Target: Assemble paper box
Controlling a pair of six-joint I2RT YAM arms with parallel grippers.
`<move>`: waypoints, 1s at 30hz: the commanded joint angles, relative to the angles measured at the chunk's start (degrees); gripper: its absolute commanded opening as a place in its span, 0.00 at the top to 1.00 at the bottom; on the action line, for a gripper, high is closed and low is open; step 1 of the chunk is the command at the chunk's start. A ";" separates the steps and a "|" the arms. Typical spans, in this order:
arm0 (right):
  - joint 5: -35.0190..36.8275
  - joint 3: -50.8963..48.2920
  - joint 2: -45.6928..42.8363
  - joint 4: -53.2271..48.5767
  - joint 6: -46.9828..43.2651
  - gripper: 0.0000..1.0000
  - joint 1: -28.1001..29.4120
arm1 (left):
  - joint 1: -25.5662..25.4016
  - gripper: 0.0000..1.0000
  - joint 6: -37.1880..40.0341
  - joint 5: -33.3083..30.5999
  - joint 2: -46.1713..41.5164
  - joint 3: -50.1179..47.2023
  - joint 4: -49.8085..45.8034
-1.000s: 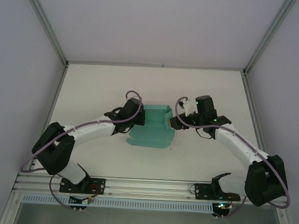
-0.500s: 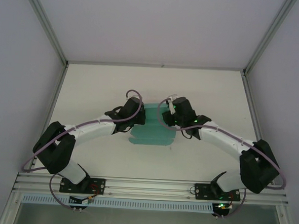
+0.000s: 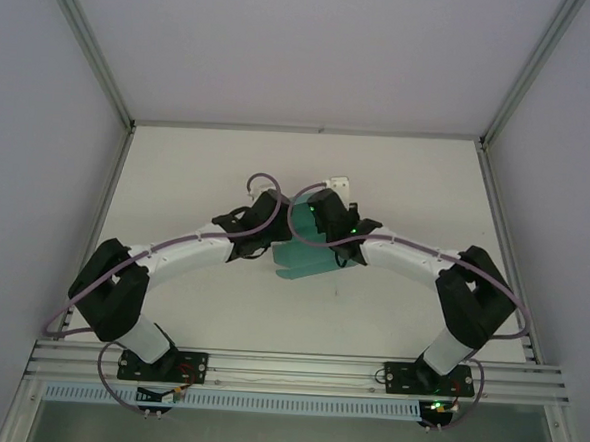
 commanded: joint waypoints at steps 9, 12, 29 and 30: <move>22.91 1.37 2.10 -8.63 12.59 1.00 -4.08 | 1.91 1.00 -14.38 -17.97 2.90 3.43 -15.92; 19.49 0.79 1.31 -6.94 11.15 1.00 -4.05 | 1.79 1.00 -11.79 -17.47 3.03 4.30 -15.37; -31.54 -13.27 -22.37 5.43 -5.84 0.00 -3.95 | 2.39 1.00 12.47 -1.08 0.19 6.38 -7.90; -30.97 -14.10 -24.45 4.88 -5.45 0.00 -4.01 | 2.57 1.00 13.04 -0.77 -0.20 6.59 -8.45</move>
